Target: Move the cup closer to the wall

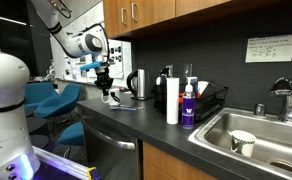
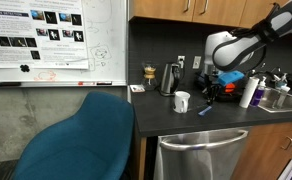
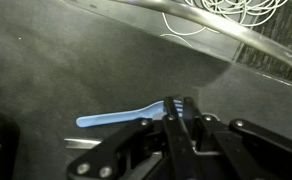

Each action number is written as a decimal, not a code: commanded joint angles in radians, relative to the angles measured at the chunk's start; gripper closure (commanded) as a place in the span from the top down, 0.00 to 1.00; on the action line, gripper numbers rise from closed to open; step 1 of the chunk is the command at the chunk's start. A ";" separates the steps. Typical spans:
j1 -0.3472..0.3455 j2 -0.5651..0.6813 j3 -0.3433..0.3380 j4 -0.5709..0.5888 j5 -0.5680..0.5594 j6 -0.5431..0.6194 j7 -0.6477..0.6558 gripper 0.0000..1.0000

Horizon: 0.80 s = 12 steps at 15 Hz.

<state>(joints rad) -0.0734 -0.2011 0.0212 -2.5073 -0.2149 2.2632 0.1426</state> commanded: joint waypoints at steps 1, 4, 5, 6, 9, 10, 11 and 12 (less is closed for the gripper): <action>-0.006 0.055 -0.013 0.033 -0.023 0.036 0.034 0.00; -0.004 0.098 -0.021 0.056 -0.029 0.083 0.033 0.00; -0.005 0.112 -0.022 0.066 -0.036 0.099 0.039 0.00; -0.006 0.124 -0.025 0.075 -0.045 0.115 0.041 0.00; -0.010 0.159 -0.034 0.104 -0.108 0.149 0.078 0.00; -0.009 0.169 -0.039 0.112 -0.124 0.157 0.087 0.00; -0.009 0.178 -0.044 0.121 -0.139 0.166 0.092 0.00; -0.007 0.187 -0.048 0.131 -0.149 0.173 0.102 0.00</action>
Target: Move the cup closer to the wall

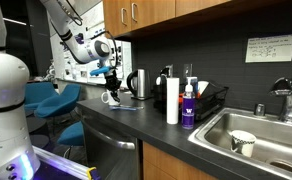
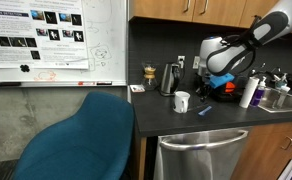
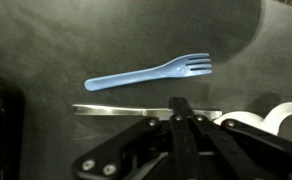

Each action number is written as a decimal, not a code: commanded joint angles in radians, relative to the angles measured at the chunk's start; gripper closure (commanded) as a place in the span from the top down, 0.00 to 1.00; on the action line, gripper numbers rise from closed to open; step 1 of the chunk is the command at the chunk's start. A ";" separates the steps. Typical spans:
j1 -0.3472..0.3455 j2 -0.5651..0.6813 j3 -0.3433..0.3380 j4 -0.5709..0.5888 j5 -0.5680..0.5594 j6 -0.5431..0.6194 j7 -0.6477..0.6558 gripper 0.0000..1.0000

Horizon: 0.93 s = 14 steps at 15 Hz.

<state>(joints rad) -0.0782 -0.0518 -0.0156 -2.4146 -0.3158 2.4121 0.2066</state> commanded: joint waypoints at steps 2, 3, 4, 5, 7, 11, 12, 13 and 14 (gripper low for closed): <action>0.000 0.055 -0.020 0.058 -0.052 0.043 0.045 0.00; 0.001 0.061 -0.024 0.068 -0.048 0.052 0.050 0.00; 0.002 0.066 -0.027 0.077 -0.043 0.062 0.055 0.00; 0.003 0.072 -0.030 0.088 -0.034 0.070 0.061 0.00; 0.006 0.084 -0.033 0.107 -0.027 0.085 0.080 0.00; 0.020 0.105 -0.027 0.131 0.009 0.093 0.105 0.00; 0.024 0.111 -0.026 0.137 0.015 0.092 0.110 0.00; 0.029 0.118 -0.024 0.143 0.030 0.091 0.113 0.00; 0.035 0.121 -0.023 0.145 0.043 0.095 0.115 0.00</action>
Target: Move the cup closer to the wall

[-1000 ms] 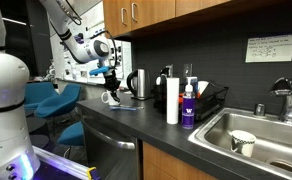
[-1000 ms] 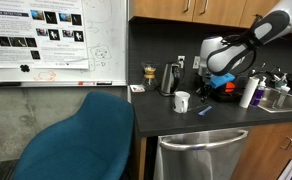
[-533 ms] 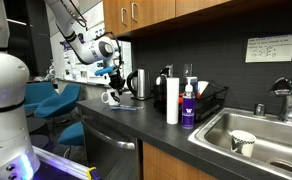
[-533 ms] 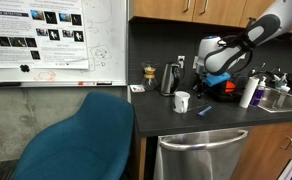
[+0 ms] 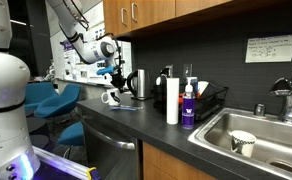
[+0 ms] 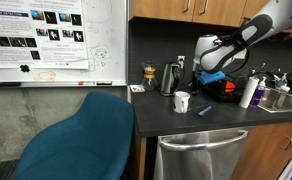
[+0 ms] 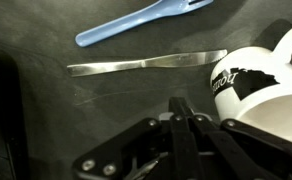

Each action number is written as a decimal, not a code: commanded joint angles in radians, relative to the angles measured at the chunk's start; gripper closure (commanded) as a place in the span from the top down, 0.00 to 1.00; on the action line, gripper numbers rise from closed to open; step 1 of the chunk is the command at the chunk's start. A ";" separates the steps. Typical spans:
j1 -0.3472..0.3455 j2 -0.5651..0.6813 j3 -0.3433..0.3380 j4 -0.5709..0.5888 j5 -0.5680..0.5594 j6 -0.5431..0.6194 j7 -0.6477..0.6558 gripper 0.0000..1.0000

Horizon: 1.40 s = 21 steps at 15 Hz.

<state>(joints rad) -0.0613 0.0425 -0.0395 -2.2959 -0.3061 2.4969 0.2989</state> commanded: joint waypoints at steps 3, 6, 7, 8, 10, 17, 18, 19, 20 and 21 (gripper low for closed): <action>0.034 0.045 0.005 0.039 0.083 0.019 0.028 0.00; 0.050 0.053 0.009 0.053 0.122 0.019 0.033 0.00; 0.054 0.054 0.011 0.058 0.131 0.020 0.032 0.00; 0.059 0.057 0.012 0.061 0.133 0.020 0.037 0.00; 0.069 0.063 0.016 0.069 0.137 0.018 0.050 0.00; 0.108 0.096 0.041 0.109 0.171 0.008 0.070 0.00; 0.113 0.101 0.044 0.117 0.172 0.008 0.072 0.00; 0.118 0.105 0.047 0.123 0.176 0.007 0.073 0.00; 0.124 0.112 0.050 0.134 0.173 0.004 0.076 0.00; 0.129 0.116 0.054 0.142 0.175 0.002 0.076 0.00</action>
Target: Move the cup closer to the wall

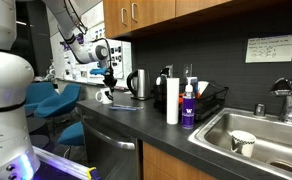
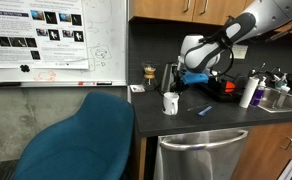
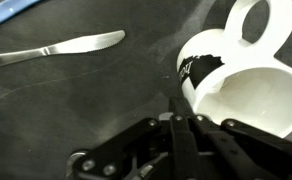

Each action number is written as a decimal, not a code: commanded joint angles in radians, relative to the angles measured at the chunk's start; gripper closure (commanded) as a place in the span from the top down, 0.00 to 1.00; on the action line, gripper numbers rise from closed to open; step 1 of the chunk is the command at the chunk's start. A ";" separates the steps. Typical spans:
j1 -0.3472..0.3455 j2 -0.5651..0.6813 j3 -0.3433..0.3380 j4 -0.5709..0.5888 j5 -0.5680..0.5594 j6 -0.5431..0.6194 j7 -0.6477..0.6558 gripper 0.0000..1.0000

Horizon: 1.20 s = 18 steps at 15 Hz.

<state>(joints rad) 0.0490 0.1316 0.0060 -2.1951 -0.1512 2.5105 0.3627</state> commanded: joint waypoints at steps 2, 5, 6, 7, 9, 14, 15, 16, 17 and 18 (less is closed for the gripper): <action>0.030 0.042 0.014 0.063 0.018 -0.013 0.015 0.00; 0.047 0.062 0.017 0.096 0.001 -0.027 0.025 0.00; 0.053 0.061 0.012 0.104 -0.012 -0.038 0.040 0.00; 0.062 0.052 -0.001 0.106 -0.043 -0.067 0.079 0.00; 0.069 0.029 -0.012 0.099 -0.085 -0.116 0.126 0.00; 0.058 -0.057 0.002 0.027 -0.103 -0.226 0.178 0.00; 0.057 -0.081 0.011 0.004 -0.086 -0.232 0.168 0.00; 0.057 -0.100 0.019 -0.018 -0.070 -0.231 0.161 0.00; 0.057 -0.121 0.029 -0.041 -0.046 -0.227 0.151 0.00; 0.059 -0.136 0.038 -0.058 -0.038 -0.227 0.160 0.00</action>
<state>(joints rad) 0.0990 0.0824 0.0235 -2.1729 -0.2251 2.2963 0.5177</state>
